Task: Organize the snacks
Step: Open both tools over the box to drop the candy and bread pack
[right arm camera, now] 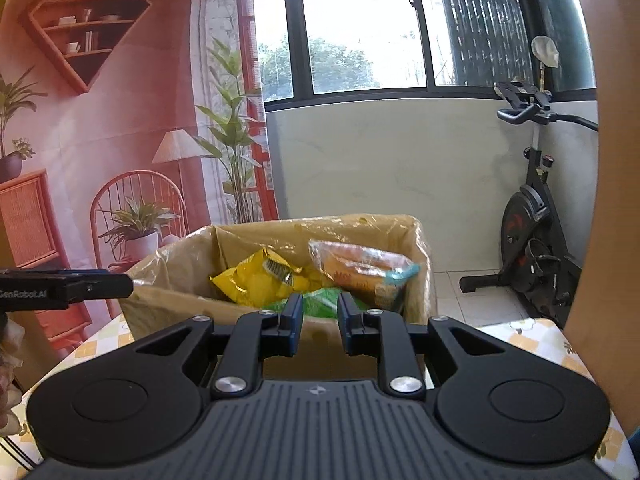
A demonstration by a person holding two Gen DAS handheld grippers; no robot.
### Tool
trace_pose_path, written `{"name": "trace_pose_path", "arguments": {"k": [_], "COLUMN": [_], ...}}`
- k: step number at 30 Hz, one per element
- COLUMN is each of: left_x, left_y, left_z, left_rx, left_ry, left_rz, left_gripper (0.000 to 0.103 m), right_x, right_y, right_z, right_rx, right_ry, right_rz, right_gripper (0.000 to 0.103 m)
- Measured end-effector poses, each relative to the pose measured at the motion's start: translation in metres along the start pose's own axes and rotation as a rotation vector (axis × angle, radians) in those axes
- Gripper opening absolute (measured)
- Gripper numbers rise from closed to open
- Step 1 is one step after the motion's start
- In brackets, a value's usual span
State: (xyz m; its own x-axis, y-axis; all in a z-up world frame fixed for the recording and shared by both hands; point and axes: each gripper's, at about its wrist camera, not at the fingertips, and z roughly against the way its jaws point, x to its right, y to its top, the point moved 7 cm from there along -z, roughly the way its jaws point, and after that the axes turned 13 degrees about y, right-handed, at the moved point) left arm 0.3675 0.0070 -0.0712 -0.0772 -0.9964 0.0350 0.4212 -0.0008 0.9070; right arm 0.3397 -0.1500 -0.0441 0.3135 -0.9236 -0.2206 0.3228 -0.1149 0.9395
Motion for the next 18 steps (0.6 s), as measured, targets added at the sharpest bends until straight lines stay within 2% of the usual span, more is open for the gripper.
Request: {"name": "trace_pose_path", "arguments": {"k": [4, 8, 17, 18], "left_x": [0.002, 0.004, 0.015, 0.015], "left_y": [-0.033, -0.062, -0.11, -0.114], "left_z": [-0.003, -0.008, -0.025, -0.027], "left_rx": [-0.066, -0.129, -0.27, -0.283], "left_ry": [-0.013, -0.006, -0.007, -0.003], "left_rz": [0.011, 0.014, 0.022, 0.027], "left_gripper": [0.053, 0.053, 0.053, 0.053], "right_x": [-0.002, -0.005, 0.016, 0.019], "right_y": [-0.017, -0.04, -0.09, -0.098], "right_z": [0.008, 0.014, 0.011, 0.009], "right_rx": [0.0, -0.021, -0.116, -0.135], "right_ry": [0.0, 0.056, 0.078, 0.081], "right_rz": [-0.01, -0.031, -0.091, -0.094], "right_gripper": [0.021, 0.021, 0.021, 0.025]}}
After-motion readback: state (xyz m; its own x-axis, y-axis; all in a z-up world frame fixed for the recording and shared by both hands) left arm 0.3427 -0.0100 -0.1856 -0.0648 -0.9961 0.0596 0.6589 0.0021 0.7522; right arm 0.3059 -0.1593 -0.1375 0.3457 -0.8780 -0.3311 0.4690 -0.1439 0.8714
